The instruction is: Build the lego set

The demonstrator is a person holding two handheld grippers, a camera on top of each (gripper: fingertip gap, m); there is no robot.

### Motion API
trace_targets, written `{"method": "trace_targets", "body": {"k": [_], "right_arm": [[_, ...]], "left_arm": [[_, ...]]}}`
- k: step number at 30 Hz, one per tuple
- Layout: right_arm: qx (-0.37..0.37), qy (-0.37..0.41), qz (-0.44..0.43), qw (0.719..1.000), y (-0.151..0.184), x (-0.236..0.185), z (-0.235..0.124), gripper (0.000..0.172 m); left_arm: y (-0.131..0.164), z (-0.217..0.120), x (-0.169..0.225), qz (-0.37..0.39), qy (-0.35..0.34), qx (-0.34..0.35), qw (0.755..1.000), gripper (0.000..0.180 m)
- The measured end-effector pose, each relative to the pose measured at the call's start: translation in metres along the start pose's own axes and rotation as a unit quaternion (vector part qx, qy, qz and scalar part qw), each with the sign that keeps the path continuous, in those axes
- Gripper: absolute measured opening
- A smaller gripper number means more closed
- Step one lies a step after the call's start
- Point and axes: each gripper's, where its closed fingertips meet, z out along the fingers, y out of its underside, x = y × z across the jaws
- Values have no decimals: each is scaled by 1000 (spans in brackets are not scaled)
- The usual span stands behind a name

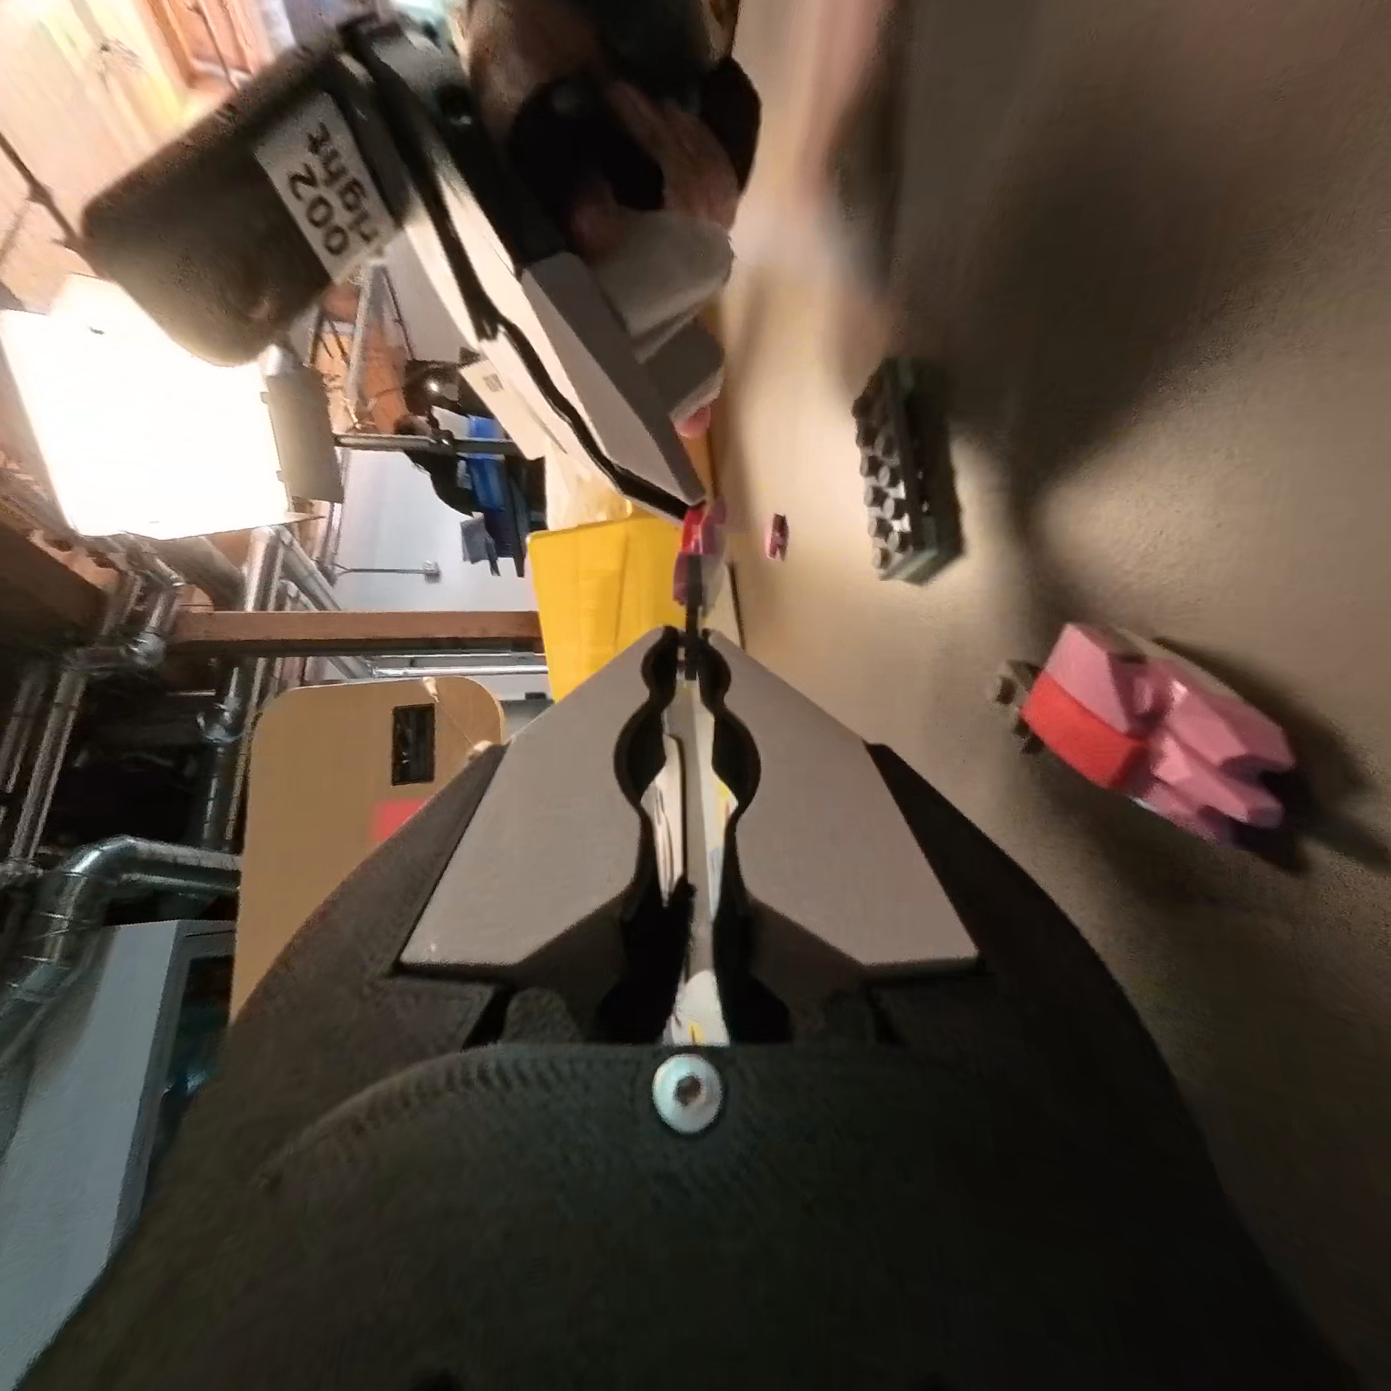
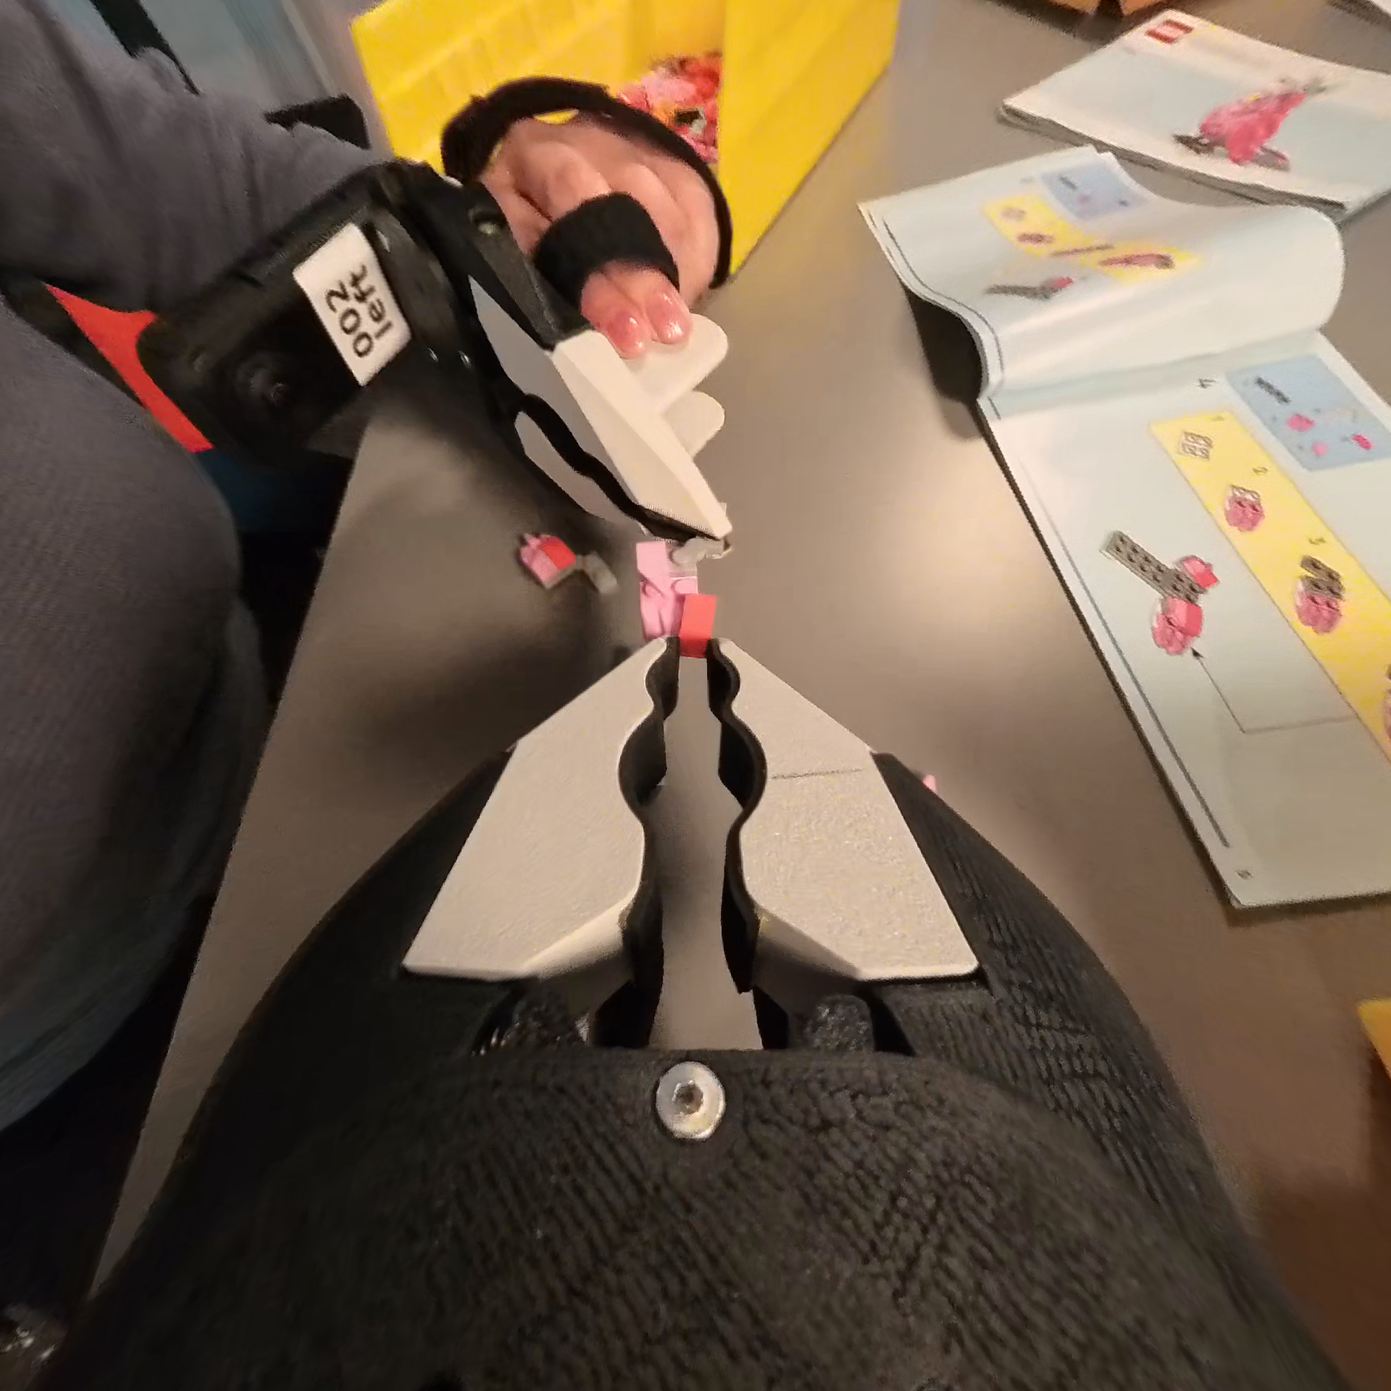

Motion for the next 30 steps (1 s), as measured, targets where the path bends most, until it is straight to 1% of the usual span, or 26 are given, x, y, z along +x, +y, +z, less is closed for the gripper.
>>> {"method": "trace_targets", "body": {"k": [7, 19, 27, 30], "right_arm": [[21, -42, -21, 999, -9, -18, 0, 4], [5, -41, -47, 998, -5, -22, 0, 4], [24, -39, -46, 998, -13, -23, -2, 5], [8, -33, -52, 998, -8, -22, 2, 4]], "left_arm": [[-13, -4, -3, 22, -17, 24, 999, 3], [-22, -6, -4, 62, -34, 29, 997, 3], [-21, -4, 0, 84, -29, 19, 996, 3], [-22, -3, -1, 80, -32, 16, 996, 4]]}}
